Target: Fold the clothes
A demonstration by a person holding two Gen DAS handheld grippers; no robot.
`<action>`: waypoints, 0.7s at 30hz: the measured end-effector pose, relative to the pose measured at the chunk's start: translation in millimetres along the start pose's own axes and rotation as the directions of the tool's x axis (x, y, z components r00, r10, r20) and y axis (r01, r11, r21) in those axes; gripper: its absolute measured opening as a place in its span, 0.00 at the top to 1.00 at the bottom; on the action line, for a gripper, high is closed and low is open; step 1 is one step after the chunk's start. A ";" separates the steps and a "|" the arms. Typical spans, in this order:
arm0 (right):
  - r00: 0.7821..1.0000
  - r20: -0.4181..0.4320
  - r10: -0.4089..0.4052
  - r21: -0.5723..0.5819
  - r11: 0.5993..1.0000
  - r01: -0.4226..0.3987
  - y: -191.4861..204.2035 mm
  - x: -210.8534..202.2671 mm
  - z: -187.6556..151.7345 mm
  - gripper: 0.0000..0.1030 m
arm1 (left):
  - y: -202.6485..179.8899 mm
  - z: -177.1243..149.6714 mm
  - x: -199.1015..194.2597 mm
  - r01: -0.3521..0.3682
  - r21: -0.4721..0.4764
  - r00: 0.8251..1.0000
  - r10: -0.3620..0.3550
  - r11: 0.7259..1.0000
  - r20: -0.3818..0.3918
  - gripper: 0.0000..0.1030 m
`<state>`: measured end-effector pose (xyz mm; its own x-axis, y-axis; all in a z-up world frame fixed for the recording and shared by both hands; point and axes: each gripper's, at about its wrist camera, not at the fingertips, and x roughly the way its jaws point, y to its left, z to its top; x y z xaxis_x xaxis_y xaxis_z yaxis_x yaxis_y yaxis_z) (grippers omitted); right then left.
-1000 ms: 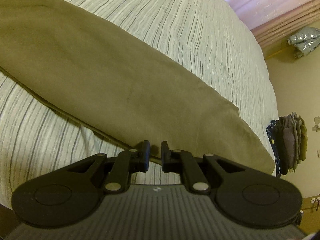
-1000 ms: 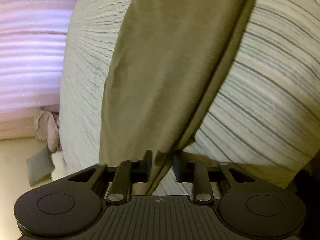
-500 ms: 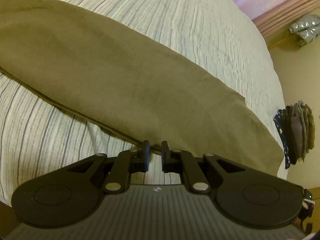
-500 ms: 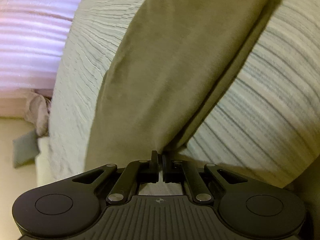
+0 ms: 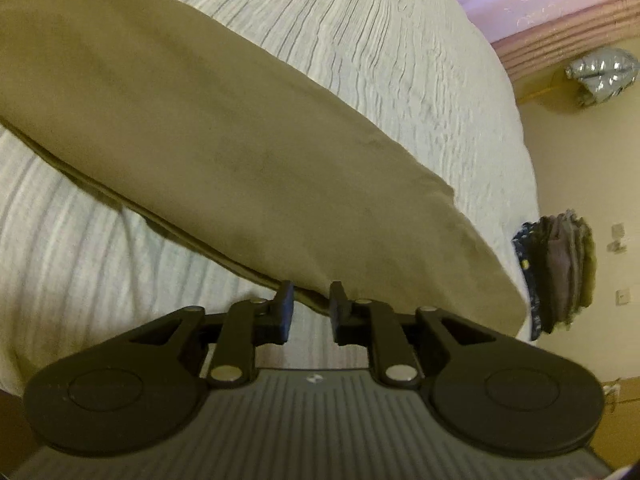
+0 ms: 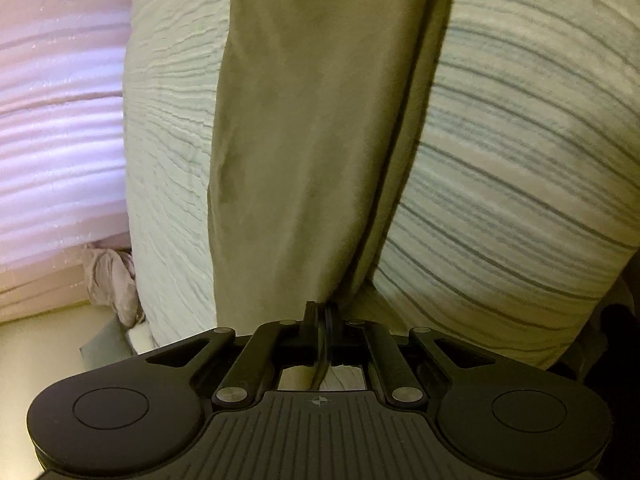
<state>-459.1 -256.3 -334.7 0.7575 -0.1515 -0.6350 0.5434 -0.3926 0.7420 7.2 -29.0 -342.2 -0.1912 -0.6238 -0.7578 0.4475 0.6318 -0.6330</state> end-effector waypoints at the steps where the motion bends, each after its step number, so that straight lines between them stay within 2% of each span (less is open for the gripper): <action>1: 1.000 0.005 -0.001 -0.002 1.000 0.001 1.3 -1.8 0.8 0.97 | 0.2 -0.5 1.2 0.014 -0.021 1.000 -0.014 1.000 0.000 0.82; 3: 0.999 0.033 -0.014 -0.005 1.000 0.014 2.5 -6.3 4.4 0.97 | 4.3 -2.2 4.9 0.048 -0.094 0.999 -0.048 0.994 0.001 0.78; 7: 0.998 0.053 -0.023 0.004 1.000 0.023 8.9 -6.9 14.4 0.97 | 12.3 -8.5 14.5 0.095 -0.238 0.995 -0.098 0.966 -0.001 0.76; 10: 0.998 0.064 -0.021 0.013 1.000 0.020 11.9 -7.9 16.5 0.97 | 14.2 -13.8 19.1 0.098 -0.277 0.995 -0.103 0.956 -0.002 0.76; 15: 0.997 0.076 -0.026 0.060 0.998 0.021 9.9 -9.8 17.1 0.97 | 15.2 -17.7 20.3 0.084 -0.285 0.996 -0.089 0.955 -0.005 0.76; 16: 0.997 0.076 -0.027 0.067 0.998 0.021 9.9 -10.3 17.2 0.90 | 14.8 -17.2 20.2 0.083 -0.282 0.996 -0.088 0.956 -0.004 0.76; 17: 0.997 0.077 -0.025 0.074 0.997 0.019 10.3 -10.8 17.0 0.55 | 14.4 -16.6 20.1 0.082 -0.279 0.996 -0.086 0.957 -0.002 0.76; 18: 0.996 0.083 -0.024 0.080 0.997 0.017 10.8 -12.0 16.3 0.38 | 14.0 -16.1 20.0 0.081 -0.276 0.996 -0.085 0.958 -0.001 0.76; 21: 0.996 0.087 0.000 0.075 0.997 -0.007 13.0 -15.5 15.1 0.36 | 15.3 -14.1 17.5 0.084 -0.266 0.996 -0.086 0.960 0.004 0.76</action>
<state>-469.3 -272.8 -318.4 0.7232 -0.2302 -0.6512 0.5098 -0.4581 0.7282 -1.6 -23.8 -367.3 -0.2257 -0.6774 -0.7001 0.1818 0.6768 -0.7134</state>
